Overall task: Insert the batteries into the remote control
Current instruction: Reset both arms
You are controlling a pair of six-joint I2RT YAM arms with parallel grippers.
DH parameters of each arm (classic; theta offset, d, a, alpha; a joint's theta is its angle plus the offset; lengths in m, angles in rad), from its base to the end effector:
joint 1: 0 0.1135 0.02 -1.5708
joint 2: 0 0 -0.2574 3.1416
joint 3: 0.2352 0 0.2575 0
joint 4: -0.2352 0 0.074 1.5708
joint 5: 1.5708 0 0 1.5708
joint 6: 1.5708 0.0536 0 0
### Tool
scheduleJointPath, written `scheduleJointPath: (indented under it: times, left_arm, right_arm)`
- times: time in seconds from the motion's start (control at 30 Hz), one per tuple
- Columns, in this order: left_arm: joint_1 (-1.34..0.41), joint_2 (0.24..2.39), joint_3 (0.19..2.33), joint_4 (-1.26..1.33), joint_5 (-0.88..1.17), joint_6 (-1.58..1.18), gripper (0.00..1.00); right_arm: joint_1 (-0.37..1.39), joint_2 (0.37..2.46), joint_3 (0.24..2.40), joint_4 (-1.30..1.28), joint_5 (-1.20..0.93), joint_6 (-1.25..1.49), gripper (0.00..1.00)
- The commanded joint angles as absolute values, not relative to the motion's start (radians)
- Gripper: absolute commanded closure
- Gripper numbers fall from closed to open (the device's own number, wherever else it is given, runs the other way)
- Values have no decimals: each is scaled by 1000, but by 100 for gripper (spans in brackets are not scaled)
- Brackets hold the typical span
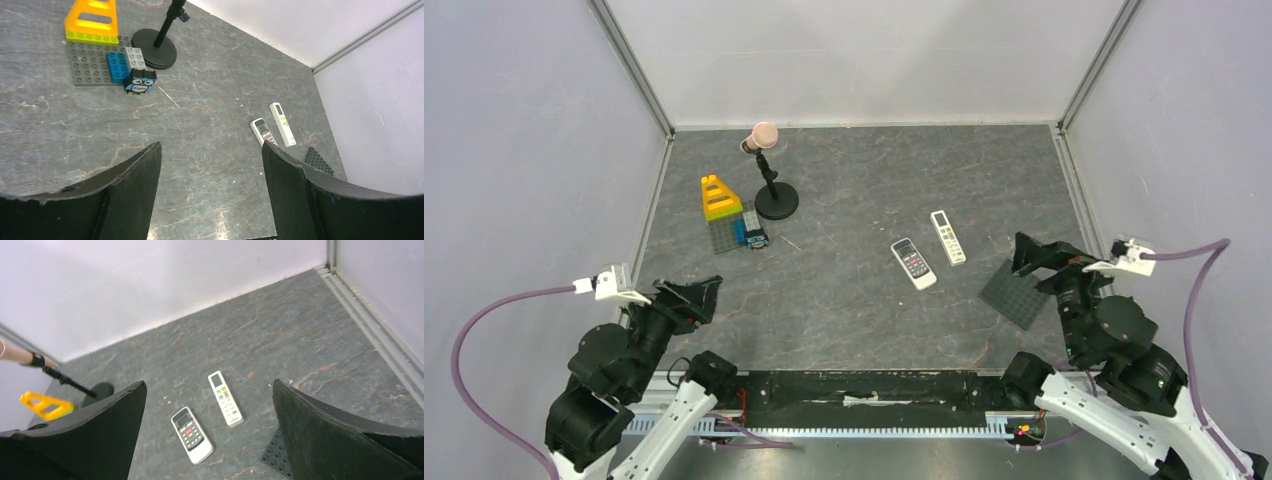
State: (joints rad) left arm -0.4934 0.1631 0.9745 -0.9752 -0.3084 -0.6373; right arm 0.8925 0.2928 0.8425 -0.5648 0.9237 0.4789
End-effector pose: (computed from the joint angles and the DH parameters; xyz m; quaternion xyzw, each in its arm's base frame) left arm 0.0238 0.0057 0.3578 -0.1533 0.7444 -0.2435 0.6025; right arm 0.0722 0.0215 0.3682 0.1751 0.6884 0.1521 0.6873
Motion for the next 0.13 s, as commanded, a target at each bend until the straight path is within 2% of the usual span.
scheduleJointPath:
  times: [0.0,0.1]
  left_arm:
    - [-495,161,1005,-1004,-366,-619,21]
    - [-494,174,997,-1002,-363,-633,21]
  right_arm:
    - [894,251,879,-580,1049,466,2]
    - [893,242,878,-577,1066,464,2]
